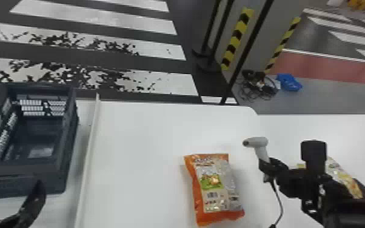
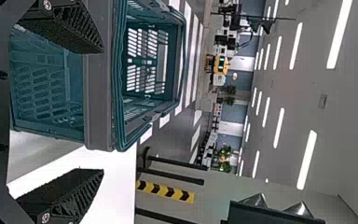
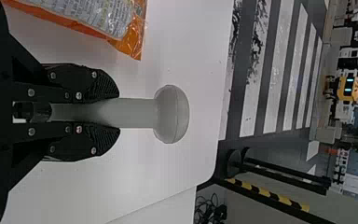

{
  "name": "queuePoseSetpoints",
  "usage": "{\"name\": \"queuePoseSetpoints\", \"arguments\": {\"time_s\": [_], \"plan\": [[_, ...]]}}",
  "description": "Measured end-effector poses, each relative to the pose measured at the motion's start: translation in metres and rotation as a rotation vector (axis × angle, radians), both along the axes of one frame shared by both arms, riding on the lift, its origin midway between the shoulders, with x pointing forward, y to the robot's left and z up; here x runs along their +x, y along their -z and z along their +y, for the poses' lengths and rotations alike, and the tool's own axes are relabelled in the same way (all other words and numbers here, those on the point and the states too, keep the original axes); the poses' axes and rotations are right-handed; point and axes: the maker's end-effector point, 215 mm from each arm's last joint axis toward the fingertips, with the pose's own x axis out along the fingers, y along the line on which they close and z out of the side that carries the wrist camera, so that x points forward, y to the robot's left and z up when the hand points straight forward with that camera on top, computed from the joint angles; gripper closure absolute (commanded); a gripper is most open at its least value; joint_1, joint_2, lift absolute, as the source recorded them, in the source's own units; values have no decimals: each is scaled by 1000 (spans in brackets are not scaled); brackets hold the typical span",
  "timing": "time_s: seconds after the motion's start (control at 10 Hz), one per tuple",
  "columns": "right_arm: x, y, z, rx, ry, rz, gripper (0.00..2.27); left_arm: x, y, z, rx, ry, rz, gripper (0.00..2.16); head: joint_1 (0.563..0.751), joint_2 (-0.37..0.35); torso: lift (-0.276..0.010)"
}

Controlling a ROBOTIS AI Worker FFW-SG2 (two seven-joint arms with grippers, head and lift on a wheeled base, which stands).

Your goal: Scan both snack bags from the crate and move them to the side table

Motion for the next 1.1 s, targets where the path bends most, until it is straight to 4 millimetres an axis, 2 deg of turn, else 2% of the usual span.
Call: {"name": "queuePoseSetpoints", "arguments": {"time_s": [0.3, 0.6, 0.8, 1.1], "plan": [[13, 23, -31, 1, 23, 10, 2250, 0, 0, 0, 2, 0, 1, 83, 695, -345, -99], [18, 43, -54, 9, 49, 12, 2250, 0, 2, 1, 3, 0, 3, 83, 695, -350, -99], [19, 53, -63, 9, 56, 7, 2250, 0, 1, 1, 4, 0, 2, 83, 695, -350, -99], [17, 57, -69, 7, 62, 4, 2250, 1, 0, 1, 4, 1, -1, 83, 695, -350, -99]]}}
